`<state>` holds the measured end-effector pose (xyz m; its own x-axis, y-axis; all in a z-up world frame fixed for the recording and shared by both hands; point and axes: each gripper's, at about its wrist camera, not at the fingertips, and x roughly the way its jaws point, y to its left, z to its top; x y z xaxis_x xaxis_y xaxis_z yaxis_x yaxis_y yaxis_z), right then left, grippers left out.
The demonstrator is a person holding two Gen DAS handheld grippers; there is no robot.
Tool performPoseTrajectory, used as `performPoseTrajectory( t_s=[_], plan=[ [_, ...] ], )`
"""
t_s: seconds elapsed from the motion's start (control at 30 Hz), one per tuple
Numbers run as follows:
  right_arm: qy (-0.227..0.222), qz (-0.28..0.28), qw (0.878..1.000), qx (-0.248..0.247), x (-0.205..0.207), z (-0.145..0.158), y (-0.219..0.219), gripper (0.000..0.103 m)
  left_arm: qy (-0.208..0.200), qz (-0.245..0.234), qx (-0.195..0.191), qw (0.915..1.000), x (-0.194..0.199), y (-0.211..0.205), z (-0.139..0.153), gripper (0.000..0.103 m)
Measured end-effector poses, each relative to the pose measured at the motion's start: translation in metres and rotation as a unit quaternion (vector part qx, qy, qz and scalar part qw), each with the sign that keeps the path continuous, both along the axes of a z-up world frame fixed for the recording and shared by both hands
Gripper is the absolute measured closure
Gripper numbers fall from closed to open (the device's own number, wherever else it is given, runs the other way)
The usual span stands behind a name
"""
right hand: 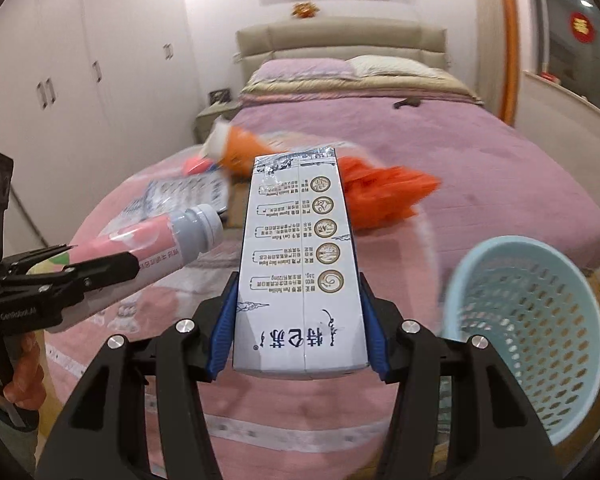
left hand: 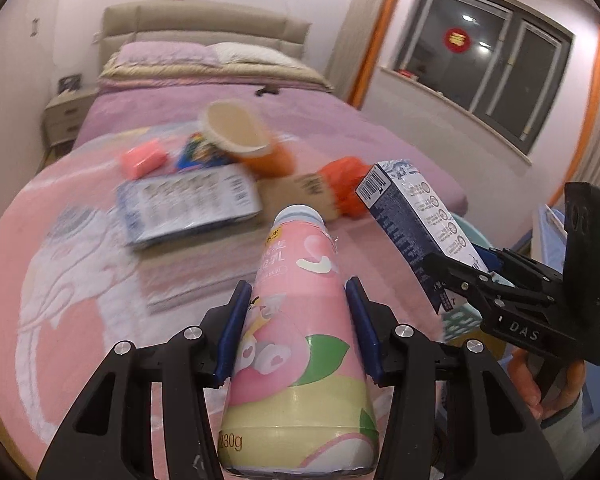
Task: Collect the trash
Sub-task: 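Move both items over the blue basket and release them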
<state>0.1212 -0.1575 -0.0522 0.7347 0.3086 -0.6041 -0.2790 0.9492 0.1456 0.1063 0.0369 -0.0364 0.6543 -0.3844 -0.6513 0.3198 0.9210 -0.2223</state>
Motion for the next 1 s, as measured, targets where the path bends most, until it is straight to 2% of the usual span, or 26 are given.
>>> performPoseTrajectory(
  t_s=[0.23, 0.5, 0.7, 0.83, 1.0],
  plan=[
    [-0.02, -0.076, 0.997, 0.014, -0.009, 0.015, -0.07, 0.052, -0.029, -0.066, 0.008, 0.9973, 0.016, -0.074, 0.019, 0.056],
    [-0.02, -0.161, 0.986, 0.025, -0.015, 0.014, -0.147, 0.052, -0.038, -0.136, -0.003, 0.99, 0.035, -0.161, 0.021, 0.056],
    [0.01, -0.224, 0.974, 0.038, -0.009, -0.006, -0.193, 0.052, -0.032, -0.176, 0.004, 0.9839, 0.048, -0.224, 0.006, 0.056],
    [0.049, -0.26, 0.963, 0.054, 0.0, -0.03, -0.218, 0.052, -0.012, -0.192, 0.011, 0.9813, 0.059, -0.257, -0.016, 0.056],
    [0.085, -0.288, 0.952, 0.063, 0.006, -0.055, -0.233, 0.052, 0.008, -0.198, 0.017, 0.9801, 0.072, -0.28, -0.04, 0.056]
  ],
)
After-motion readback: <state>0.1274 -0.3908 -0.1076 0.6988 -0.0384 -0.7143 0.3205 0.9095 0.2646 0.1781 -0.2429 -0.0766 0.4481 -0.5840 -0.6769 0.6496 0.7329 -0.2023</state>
